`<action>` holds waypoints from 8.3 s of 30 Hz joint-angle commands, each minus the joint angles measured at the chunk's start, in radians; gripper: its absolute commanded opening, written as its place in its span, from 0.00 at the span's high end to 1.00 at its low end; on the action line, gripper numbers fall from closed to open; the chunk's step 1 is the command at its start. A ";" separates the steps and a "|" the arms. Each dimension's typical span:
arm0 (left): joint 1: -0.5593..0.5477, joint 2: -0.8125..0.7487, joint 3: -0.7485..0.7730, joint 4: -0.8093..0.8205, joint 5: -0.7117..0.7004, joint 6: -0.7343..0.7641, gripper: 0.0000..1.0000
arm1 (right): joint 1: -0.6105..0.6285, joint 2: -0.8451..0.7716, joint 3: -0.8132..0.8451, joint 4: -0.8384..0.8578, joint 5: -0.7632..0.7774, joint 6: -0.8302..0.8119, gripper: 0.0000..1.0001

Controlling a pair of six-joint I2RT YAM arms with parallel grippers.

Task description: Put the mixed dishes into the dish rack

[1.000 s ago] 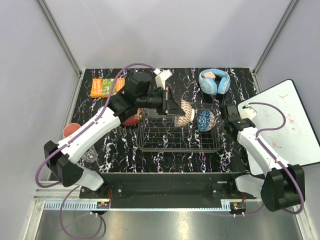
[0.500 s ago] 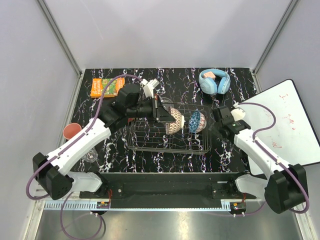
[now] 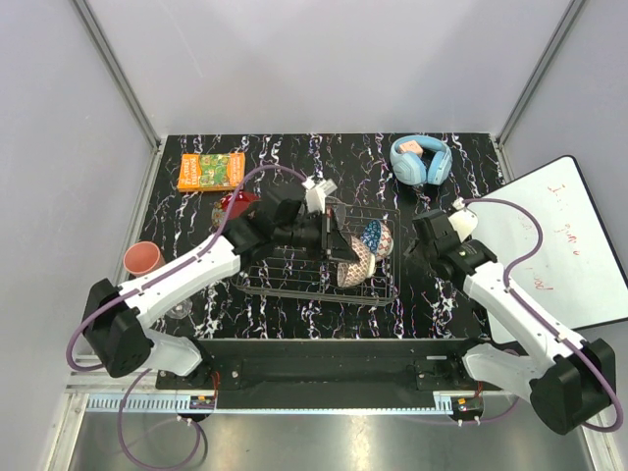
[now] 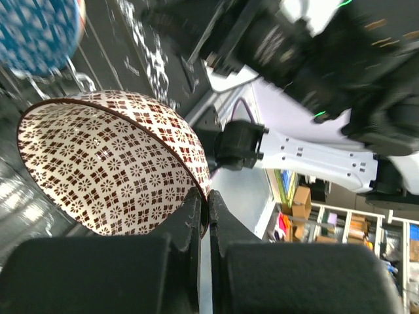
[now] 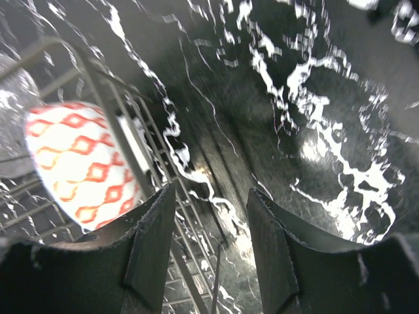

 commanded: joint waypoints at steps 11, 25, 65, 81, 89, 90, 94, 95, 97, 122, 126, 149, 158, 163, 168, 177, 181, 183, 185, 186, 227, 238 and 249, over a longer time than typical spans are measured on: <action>-0.110 0.144 0.061 0.293 0.063 -0.170 1.00 | 0.006 -0.043 0.036 0.014 0.087 -0.089 0.43; -0.106 0.277 0.162 0.356 0.089 -0.211 1.00 | 0.003 -0.117 -0.010 0.028 0.121 -0.146 0.42; -0.110 0.331 0.051 0.326 0.078 -0.181 0.20 | 0.005 -0.218 -0.073 0.048 0.129 -0.172 0.41; -0.043 0.291 0.295 0.041 0.311 0.177 0.01 | 0.003 -0.192 0.025 0.047 0.133 -0.219 0.41; 0.282 0.438 0.870 -0.786 0.122 0.846 0.01 | 0.003 -0.134 0.141 0.057 0.127 -0.271 0.41; 0.307 0.455 0.922 -0.849 0.071 0.887 0.01 | 0.005 -0.125 0.170 0.061 0.125 -0.287 0.41; 0.425 0.400 0.833 -0.877 -0.200 0.971 0.01 | 0.003 -0.034 0.244 0.100 0.101 -0.328 0.40; 0.462 0.352 0.784 -0.852 -0.233 0.996 0.01 | 0.003 -0.013 0.262 0.120 0.093 -0.333 0.40; 0.496 0.304 0.635 -0.762 -0.277 1.008 0.01 | 0.003 0.065 0.324 0.143 0.060 -0.351 0.39; 0.591 0.066 -0.071 -0.272 -0.293 0.938 0.01 | -0.055 0.498 0.692 0.231 -0.220 -0.347 0.38; 0.588 0.038 -0.143 -0.237 -0.216 0.955 0.04 | -0.059 0.581 0.753 0.237 -0.250 -0.342 0.38; 0.379 -0.129 -0.211 -0.501 -0.084 0.971 0.01 | -0.118 1.049 0.955 0.232 -0.608 -0.310 0.41; 0.456 -0.069 -0.015 -0.550 -0.155 0.981 0.01 | -0.119 1.097 0.910 0.228 -0.660 -0.327 0.41; 0.494 -0.022 0.186 -0.585 -0.172 0.990 0.01 | -0.119 1.139 0.908 0.228 -0.701 -0.314 0.42; 0.523 0.088 0.309 -0.582 -0.178 0.975 0.01 | -0.119 1.175 0.910 0.226 -0.726 -0.317 0.43; 0.536 0.063 0.188 -0.532 -0.164 0.944 0.01 | -0.118 1.251 0.927 0.228 -0.786 -0.307 0.47; 0.548 0.026 0.150 -0.519 -0.167 0.945 0.01 | -0.118 1.278 0.928 0.228 -0.789 -0.302 0.54; 0.551 0.017 0.134 -0.510 -0.167 0.942 0.01 | -0.118 1.293 0.928 0.228 -0.780 -0.302 0.62; 0.552 0.003 0.125 -0.510 -0.164 0.944 0.01 | -0.116 1.301 0.927 0.228 -0.772 -0.305 0.65; 0.552 -0.003 0.119 -0.510 -0.165 0.945 0.01 | -0.118 1.307 0.925 0.228 -0.767 -0.307 0.67; 0.571 -0.148 0.067 -0.740 -0.198 1.068 0.01 | 0.066 0.323 0.525 0.629 -0.151 -1.084 1.00; 0.571 -0.144 0.059 -0.739 -0.202 1.056 0.01 | 0.072 -0.015 0.076 0.895 -0.374 -1.557 1.00; 0.571 -0.135 0.033 -0.719 -0.208 1.037 0.01 | 0.074 -0.082 0.006 0.769 -0.555 -1.768 1.00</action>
